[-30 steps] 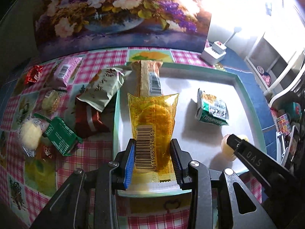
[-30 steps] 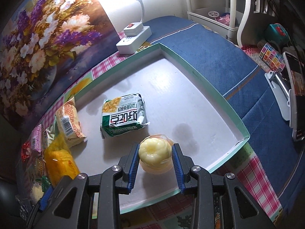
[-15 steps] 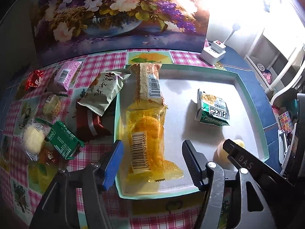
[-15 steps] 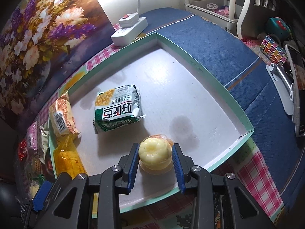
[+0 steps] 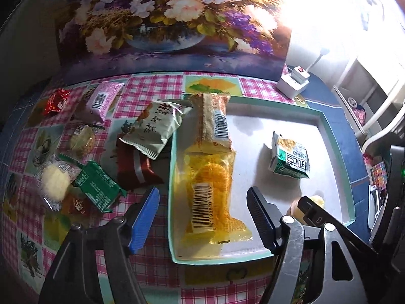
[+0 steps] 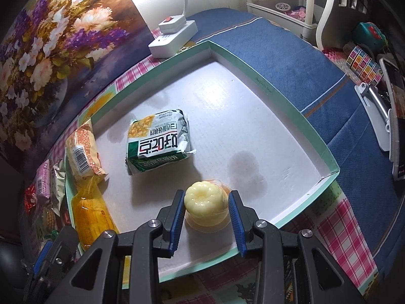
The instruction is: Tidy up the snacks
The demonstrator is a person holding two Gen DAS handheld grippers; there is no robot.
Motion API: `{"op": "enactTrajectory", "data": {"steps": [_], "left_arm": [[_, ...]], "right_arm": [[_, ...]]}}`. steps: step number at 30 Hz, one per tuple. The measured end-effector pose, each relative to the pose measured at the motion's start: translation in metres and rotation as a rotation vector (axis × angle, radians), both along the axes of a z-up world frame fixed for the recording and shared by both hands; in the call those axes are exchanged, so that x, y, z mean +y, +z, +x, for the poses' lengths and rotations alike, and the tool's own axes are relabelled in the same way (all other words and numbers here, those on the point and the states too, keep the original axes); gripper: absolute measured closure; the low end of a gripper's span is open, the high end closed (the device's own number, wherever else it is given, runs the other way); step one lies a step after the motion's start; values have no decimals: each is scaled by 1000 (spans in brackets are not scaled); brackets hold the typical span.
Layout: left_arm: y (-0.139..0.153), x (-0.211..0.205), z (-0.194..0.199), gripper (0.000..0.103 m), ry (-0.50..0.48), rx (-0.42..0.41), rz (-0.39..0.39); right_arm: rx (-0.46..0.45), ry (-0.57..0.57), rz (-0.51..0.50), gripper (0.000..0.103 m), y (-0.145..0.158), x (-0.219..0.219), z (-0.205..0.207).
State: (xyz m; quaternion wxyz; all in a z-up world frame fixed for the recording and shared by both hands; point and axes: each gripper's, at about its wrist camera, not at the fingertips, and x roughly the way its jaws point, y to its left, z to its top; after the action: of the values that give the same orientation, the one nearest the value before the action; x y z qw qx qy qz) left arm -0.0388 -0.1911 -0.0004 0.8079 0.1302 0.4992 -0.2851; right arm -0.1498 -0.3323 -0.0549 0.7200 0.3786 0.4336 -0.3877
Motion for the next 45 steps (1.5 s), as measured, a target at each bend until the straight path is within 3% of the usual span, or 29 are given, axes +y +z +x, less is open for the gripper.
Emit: {"op": "enactTrajectory", "data": {"steps": [2, 5, 14, 16, 21, 27, 31, 36, 45], "left_arm": [[2, 3, 2, 29, 15, -2, -3], [4, 8, 6, 11, 49, -8, 9], [6, 29, 22, 11, 152, 15, 28], [6, 33, 24, 11, 167, 15, 38], [3, 43, 33, 11, 209, 41, 50], [-3, 53, 41, 11, 251, 68, 59], [-4, 60, 45, 11, 271, 78, 55], [-5, 68, 52, 11, 291, 83, 54], [-9, 79, 62, 11, 318, 101, 56]], "right_arm": [[0, 3, -3, 65, 0, 0, 1], [6, 5, -5, 65, 0, 0, 2], [39, 15, -19, 65, -1, 1, 5], [44, 16, -16, 62, -2, 1, 5], [68, 26, -35, 41, -1, 3, 9], [85, 59, -68, 24, 2, 8, 16], [99, 76, -84, 20, 4, 10, 19], [118, 99, -105, 5, 5, 14, 23], [128, 142, -140, 0, 7, 22, 31]]}}
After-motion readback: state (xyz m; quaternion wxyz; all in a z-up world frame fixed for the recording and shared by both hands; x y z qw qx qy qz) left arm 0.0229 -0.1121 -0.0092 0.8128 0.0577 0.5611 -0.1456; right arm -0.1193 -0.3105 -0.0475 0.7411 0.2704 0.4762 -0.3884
